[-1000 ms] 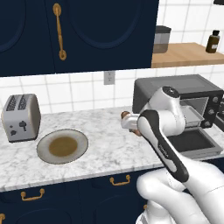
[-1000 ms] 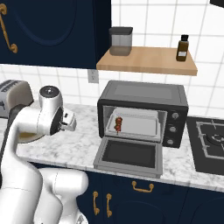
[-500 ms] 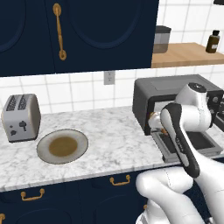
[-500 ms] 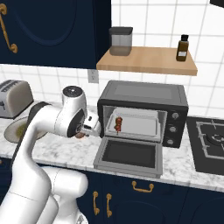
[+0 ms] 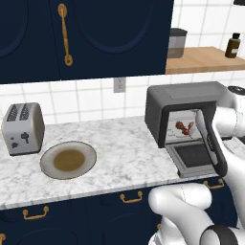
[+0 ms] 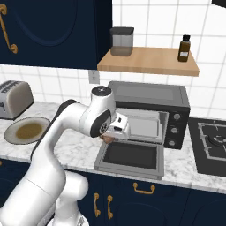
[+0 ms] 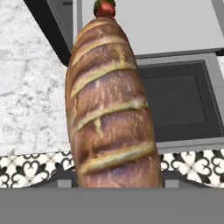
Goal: Pick up the kebab skewer and baguette bread, and place them inside the toaster oven. Close the toaster oven door and start by setting the timer.
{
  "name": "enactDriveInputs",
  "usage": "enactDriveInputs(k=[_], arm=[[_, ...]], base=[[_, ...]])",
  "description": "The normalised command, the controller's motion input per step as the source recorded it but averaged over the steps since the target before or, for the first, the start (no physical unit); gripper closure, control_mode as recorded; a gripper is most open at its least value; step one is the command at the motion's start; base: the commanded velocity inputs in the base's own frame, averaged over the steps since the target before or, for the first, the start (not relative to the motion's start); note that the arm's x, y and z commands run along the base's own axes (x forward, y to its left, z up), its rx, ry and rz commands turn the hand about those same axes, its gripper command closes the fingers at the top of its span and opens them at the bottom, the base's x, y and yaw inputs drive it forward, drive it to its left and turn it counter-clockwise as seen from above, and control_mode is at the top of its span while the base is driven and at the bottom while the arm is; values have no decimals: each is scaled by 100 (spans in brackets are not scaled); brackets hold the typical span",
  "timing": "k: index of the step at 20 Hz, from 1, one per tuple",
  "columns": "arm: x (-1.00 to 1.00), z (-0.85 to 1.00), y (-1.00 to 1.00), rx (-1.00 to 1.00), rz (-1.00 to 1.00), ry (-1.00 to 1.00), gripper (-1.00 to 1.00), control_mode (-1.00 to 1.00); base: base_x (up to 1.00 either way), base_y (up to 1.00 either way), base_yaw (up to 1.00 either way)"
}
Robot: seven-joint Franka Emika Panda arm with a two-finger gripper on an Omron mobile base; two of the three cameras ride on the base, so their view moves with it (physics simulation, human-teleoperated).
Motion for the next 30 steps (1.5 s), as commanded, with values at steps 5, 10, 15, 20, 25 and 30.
enactDriveInputs(k=[5,10,15,20,25,30], arm=[[17,0,-71,-8,0,0,100,-100],[24,-4,-9,-8,0,-3,100,-100],[31,-1,0,-2,0,0,100,-100],[13,-16,0,0,0,0,100,-100],[20,-27,0,0,0,-2,100,-100],[29,-9,-9,0,0,0,100,-100]], base=[[0,0,0],[0,0,0],[0,0,0],[0,0,0],[0,0,0],[0,0,0]])
